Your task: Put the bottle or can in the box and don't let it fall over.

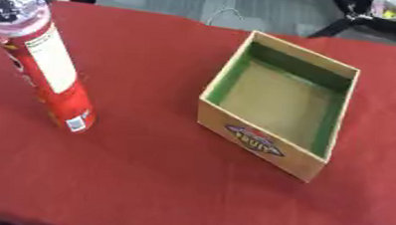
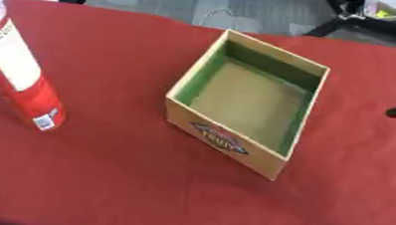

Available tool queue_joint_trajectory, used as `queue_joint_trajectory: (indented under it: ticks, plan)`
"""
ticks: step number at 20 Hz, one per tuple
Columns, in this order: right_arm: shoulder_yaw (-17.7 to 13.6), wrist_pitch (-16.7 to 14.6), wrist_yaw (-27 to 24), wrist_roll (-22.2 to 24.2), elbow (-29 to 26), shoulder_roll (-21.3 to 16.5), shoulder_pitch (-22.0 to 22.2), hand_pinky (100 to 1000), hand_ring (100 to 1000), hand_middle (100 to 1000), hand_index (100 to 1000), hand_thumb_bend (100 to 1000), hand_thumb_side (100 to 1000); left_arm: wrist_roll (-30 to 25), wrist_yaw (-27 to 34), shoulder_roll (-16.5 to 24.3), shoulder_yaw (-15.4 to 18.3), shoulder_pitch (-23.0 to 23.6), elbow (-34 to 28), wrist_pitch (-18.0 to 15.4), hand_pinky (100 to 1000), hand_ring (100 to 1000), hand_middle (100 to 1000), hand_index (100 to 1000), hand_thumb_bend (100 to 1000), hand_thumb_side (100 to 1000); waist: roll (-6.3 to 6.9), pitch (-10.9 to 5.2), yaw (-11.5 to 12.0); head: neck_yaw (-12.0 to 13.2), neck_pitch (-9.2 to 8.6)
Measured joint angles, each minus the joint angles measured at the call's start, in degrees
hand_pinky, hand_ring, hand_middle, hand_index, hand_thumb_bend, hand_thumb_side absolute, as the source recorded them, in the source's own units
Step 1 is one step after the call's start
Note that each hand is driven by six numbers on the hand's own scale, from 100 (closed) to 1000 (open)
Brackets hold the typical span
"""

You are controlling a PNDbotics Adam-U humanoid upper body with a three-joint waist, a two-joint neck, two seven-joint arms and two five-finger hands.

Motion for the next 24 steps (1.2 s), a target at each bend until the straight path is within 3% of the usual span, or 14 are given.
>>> queue_joint_trajectory:
  ticks: [21,24]
  plan:
    - [0.0,0.03,0.44,0.04,0.01,0.11,0.01,1000,698,799,944,100,660,-9.92,-0.51,-0.51,-1.32,0.04,0.75,-0.46,1000,964,911,879,298,1000,0.0,0.54,-0.31,0.27,-0.42]
    - [0.0,0.01,0.45,0.06,0.01,0.16,0.01,1000,698,798,944,100,660,-11.01,-1.15,-0.51,-1.36,0.2,0.74,-0.5,1000,924,879,852,311,1000,0.0,0.69,-0.39,0.27,-0.42]
